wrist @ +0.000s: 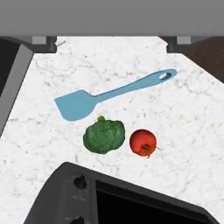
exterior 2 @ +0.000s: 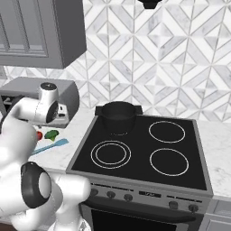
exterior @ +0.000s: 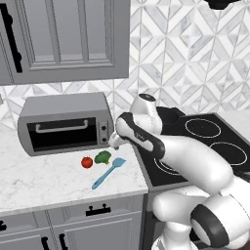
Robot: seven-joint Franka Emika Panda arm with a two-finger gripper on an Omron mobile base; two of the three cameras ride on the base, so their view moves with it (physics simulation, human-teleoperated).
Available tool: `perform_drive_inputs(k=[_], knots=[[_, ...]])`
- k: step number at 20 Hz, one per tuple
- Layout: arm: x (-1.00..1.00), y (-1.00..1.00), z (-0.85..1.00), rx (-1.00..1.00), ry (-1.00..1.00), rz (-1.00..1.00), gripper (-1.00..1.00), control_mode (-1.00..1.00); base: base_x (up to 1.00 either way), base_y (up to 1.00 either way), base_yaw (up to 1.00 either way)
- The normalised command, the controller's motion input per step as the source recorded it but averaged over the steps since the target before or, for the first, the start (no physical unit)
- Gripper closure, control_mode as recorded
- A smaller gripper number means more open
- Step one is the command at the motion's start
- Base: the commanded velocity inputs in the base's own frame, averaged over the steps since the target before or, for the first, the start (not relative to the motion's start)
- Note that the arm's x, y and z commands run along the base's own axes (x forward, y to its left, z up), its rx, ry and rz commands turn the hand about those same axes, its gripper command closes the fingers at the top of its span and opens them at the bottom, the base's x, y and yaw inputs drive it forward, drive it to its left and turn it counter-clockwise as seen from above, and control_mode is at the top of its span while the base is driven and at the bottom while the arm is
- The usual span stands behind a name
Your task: Put the tomato and broccoli in the pot. Retrieve the spatula and lightly stir the vegetables in the pot.
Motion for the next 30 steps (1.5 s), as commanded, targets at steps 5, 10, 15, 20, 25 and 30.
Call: perform_drive_inputs(k=[5,10,15,20,25,30], knots=[[0.13,0.48,-0.3,0.2,0.06,-0.2,-1.0,-1.0,0.0,0.0,0.0],[0.44,0.05,-0.46,0.04,0.05,-0.19,-1.0,-1.0,0.0,0.0,0.0],[0.22,0.0,-0.25,0.01,0.08,-0.1,-1.0,-1.0,0.0,0.0,0.0],[0.44,0.06,-0.31,0.02,0.08,-0.09,-1.0,-1.0,0.0,0.0,0.0],[0.37,0.37,-0.31,0.0,0.0,-0.07,-1.0,-1.0,0.0,0.0,0.0],[0.15,0.4,-0.41,0.0,0.0,-0.06,-1.0,-1.0,0.0,0.0,0.0]])
